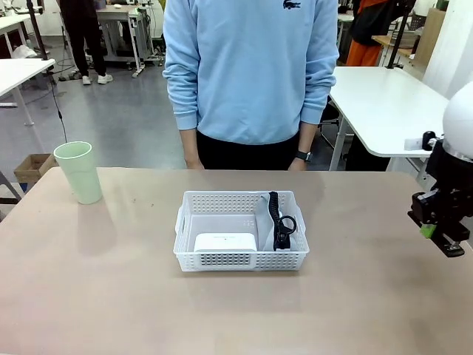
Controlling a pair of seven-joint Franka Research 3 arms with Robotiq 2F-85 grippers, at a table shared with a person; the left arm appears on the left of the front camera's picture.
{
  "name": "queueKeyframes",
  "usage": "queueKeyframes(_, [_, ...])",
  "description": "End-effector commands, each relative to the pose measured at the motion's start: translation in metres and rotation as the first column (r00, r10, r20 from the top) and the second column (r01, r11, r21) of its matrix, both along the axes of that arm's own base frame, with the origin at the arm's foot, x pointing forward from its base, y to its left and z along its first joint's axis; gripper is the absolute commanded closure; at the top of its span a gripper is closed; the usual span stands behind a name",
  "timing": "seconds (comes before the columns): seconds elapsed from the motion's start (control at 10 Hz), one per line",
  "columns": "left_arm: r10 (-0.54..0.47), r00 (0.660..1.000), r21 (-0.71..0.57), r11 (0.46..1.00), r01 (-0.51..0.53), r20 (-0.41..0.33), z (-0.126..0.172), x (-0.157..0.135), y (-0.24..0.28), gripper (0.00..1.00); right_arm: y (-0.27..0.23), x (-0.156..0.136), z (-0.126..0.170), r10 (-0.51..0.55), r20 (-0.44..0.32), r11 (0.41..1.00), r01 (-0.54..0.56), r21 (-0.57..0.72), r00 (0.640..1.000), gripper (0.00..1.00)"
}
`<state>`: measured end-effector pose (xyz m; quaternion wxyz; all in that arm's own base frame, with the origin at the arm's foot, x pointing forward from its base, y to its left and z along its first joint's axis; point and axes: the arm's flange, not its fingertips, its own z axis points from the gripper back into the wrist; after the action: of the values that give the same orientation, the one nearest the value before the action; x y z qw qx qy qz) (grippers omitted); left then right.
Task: Efficiently arrange items inside the basket to fit them all.
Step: Pick up the Stapler and place it inside the Organizing basket.
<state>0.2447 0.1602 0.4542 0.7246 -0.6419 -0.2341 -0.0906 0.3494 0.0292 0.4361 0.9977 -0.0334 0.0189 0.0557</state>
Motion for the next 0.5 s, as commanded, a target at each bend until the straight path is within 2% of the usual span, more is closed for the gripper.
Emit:
queueKeyframes(0.0, [0.006, 1.0, -0.025, 1.0, -0.006, 0.008, 0.003, -0.001, -0.002, 0.0, -0.001, -0.002, 0.004, -0.005, 0.013, 1.0, 0.005, 0.001, 1.0, 0.63])
queueKeyframes(0.1, [0.006, 1.0, -0.025, 1.0, -0.006, 0.008, 0.003, -0.001, -0.002, 0.0, 0.007, -0.003, 0.011, 0.031, 0.085, 0.998, -0.026, -0.063, 0.996, 0.63])
queueKeyframes(0.2, [0.006, 1.0, -0.025, 1.0, -0.006, 0.008, 0.003, -0.001, -0.002, 0.0, 0.032, 0.007, 0.032, 0.099, 0.164, 0.99, -0.08, -0.12, 0.981, 0.63])
queueKeyframes(0.3, [0.006, 1.0, -0.025, 1.0, -0.006, 0.008, 0.003, -0.001, -0.002, 0.0, 0.072, 0.021, 0.053, 0.222, 0.234, 0.969, -0.187, -0.16, 0.947, 0.63])
queueKeyframes(0.4, [0.006, 1.0, -0.025, 1.0, -0.006, 0.008, 0.003, -0.001, -0.002, 0.0, 0.12, 0.037, 0.068, 0.345, 0.232, 0.93, -0.297, -0.217, 0.91, 0.63])
